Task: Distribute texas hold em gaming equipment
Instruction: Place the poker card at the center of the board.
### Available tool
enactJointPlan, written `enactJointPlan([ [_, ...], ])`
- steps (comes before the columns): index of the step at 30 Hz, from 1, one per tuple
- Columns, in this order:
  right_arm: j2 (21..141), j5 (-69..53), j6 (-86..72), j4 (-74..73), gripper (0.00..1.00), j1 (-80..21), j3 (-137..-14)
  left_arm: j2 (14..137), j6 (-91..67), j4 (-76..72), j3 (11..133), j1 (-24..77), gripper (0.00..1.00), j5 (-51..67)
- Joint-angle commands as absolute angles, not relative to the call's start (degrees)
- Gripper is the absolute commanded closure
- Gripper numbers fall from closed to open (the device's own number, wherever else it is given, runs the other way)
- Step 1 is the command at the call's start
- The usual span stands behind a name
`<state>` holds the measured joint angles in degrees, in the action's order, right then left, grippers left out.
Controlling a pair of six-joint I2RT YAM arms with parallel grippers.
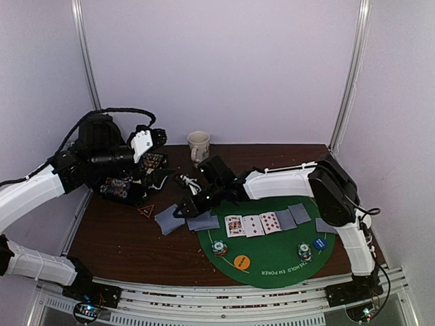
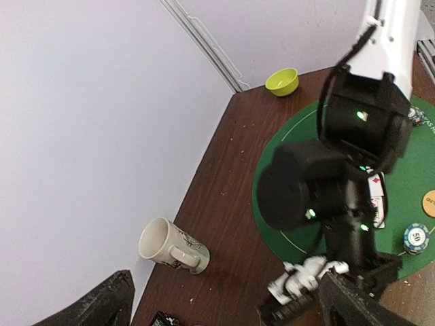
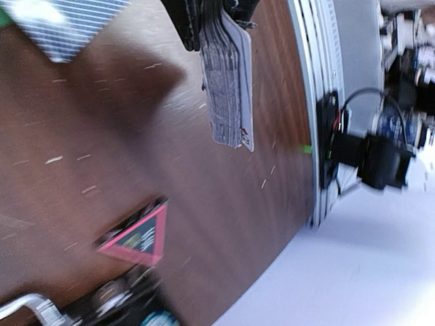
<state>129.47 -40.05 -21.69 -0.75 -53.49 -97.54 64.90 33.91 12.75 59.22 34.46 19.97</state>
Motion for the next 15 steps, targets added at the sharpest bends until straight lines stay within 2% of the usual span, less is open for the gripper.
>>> enactJointPlan([
  [1,133.8,-46.6,-15.5,-10.9,1.00,-57.6,-104.5,64.5,30.7,6.2,58.0,34.1,0.02,17.3],
  [6,140.9,-47.3,-13.9,-17.0,1.00,-60.0,-113.8,64.7,30.0,5.5,57.9,33.8,0.02,17.2],
  [11,144.2,-47.6,-15.4,-17.3,1.00,-60.4,-116.2,64.6,30.1,5.5,57.7,33.8,0.02,16.6],
  [15,145.6,-45.0,-15.4,-19.1,0.89,-60.4,-116.2,64.7,30.2,5.4,57.6,33.8,0.02,16.4],
])
